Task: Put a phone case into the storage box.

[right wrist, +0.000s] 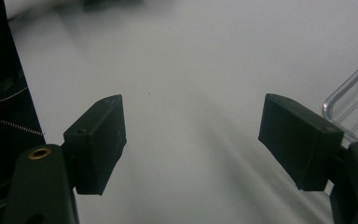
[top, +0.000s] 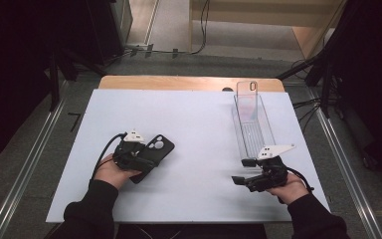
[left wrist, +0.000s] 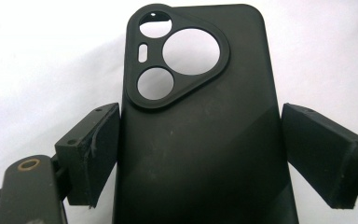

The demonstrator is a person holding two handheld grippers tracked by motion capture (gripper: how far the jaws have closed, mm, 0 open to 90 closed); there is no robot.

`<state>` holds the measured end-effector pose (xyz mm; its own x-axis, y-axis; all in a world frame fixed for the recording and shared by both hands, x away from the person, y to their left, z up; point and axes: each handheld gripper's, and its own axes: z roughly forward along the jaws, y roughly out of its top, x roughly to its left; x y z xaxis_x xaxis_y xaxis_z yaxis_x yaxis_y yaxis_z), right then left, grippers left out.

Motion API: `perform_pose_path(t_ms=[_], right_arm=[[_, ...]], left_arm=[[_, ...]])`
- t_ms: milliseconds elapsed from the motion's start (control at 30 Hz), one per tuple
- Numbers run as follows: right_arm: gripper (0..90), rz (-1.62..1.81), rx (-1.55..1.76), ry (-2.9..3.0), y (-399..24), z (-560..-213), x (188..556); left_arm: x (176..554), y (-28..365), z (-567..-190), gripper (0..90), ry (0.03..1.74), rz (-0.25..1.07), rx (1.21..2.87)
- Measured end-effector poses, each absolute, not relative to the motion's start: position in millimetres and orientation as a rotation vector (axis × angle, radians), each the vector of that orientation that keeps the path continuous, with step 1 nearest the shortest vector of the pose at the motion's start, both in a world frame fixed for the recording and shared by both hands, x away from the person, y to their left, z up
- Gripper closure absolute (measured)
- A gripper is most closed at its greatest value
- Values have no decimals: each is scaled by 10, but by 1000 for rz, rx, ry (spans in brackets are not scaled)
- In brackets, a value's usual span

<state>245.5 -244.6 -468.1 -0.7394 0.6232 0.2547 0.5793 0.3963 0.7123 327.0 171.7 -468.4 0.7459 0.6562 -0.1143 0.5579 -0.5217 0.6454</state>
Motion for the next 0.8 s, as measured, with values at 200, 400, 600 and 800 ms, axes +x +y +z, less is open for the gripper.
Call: perform_pose_path(t_ms=[200, 400, 600, 800], right_arm=[[213, 1287, 1131, 2591, -2434, -4686, 2456], [213, 1284, 1123, 2591, -2434, -4684, 2452], [213, 1286, 1114, 2572, -2429, -4673, 2442], [214, 1288, 1128, 2567, -2409, -4607, 2440]], left_arm=[[3192, 1633, -4552, 148, 877, 160, 2217], [3134, 1504, -4481, 148, 843, 124, 2200], [3104, 1378, -4434, 148, 815, 125, 2187], [3070, 1282, -4417, 147, 814, 155, 2158]])
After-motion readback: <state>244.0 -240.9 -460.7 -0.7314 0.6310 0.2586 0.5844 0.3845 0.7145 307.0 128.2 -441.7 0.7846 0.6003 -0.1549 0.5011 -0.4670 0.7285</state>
